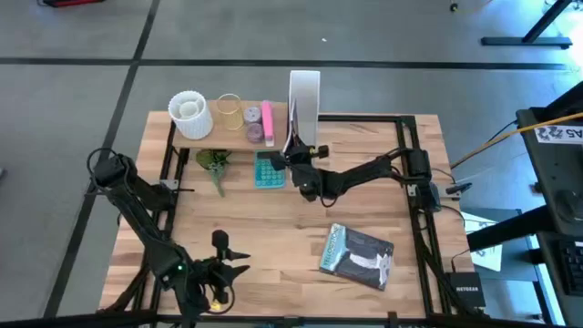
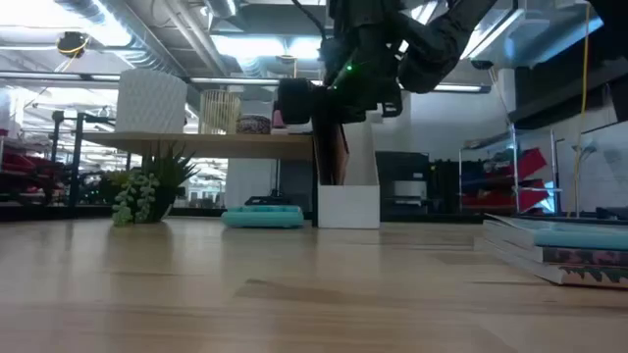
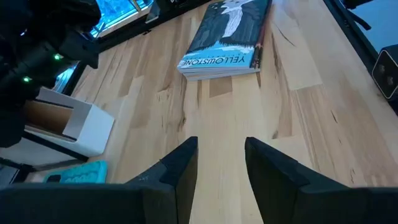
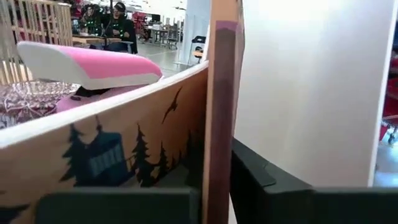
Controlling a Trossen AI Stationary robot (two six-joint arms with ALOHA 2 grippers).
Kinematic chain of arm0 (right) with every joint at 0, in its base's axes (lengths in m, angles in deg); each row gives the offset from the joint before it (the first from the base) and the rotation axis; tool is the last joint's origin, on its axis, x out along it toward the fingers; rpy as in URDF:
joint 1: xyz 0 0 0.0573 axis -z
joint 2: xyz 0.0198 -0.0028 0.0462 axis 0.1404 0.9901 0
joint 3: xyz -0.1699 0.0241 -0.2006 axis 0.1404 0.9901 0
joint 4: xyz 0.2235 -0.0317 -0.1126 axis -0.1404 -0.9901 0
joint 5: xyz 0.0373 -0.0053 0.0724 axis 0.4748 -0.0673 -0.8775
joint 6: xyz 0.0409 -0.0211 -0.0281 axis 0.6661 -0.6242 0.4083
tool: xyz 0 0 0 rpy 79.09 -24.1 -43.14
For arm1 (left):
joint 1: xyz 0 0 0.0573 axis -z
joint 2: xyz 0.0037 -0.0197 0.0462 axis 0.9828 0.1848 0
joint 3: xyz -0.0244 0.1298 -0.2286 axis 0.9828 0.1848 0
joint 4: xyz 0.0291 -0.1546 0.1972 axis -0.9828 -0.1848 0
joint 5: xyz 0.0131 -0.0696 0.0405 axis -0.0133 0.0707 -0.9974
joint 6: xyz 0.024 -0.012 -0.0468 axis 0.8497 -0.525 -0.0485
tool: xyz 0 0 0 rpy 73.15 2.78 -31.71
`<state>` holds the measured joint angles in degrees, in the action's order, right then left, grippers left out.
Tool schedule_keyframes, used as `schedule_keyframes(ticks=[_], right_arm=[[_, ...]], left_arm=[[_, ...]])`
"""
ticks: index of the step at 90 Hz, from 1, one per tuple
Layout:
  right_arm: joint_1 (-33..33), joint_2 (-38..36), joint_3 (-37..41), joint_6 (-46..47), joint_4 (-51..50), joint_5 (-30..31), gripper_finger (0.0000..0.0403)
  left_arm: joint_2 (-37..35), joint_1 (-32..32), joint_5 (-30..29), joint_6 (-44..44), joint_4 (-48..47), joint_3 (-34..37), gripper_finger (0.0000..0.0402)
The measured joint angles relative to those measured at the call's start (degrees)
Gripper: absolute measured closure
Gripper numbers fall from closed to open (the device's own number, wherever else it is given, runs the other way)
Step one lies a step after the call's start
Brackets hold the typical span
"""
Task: Stock shelves
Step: Put the purple book into the white bookshelf
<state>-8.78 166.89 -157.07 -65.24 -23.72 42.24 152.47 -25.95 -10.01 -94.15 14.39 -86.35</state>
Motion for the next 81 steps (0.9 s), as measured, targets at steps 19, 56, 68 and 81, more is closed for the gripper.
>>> schedule_keyframes(ticks=[19, 56, 68, 81], right_arm=[[-4.38, -1.34, -0.07, -10.31, 1.31, 3.92, 0.0375], [-7.88, -1.80, -0.07, -13.92, 1.89, 3.67, 0.0375], [-6.02, -1.80, -0.04, -13.38, 4.78, -0.34, 0.0374], [-3.79, -1.82, -0.01, -16.96, 12.45, -1.19, 0.0375]], left_arm=[[0.00, 0.00, 0.00, 0.00, 0.00, 0.00, 0.0284], [0.00, 0.00, 0.00, 0.00, -0.02, 0.00, 0.0284], [0.00, 0.00, 0.00, 0.00, -0.02, 0.00, 0.0284], [0.00, 0.02, 0.00, 0.00, -0.07, 0.00, 0.0284]])
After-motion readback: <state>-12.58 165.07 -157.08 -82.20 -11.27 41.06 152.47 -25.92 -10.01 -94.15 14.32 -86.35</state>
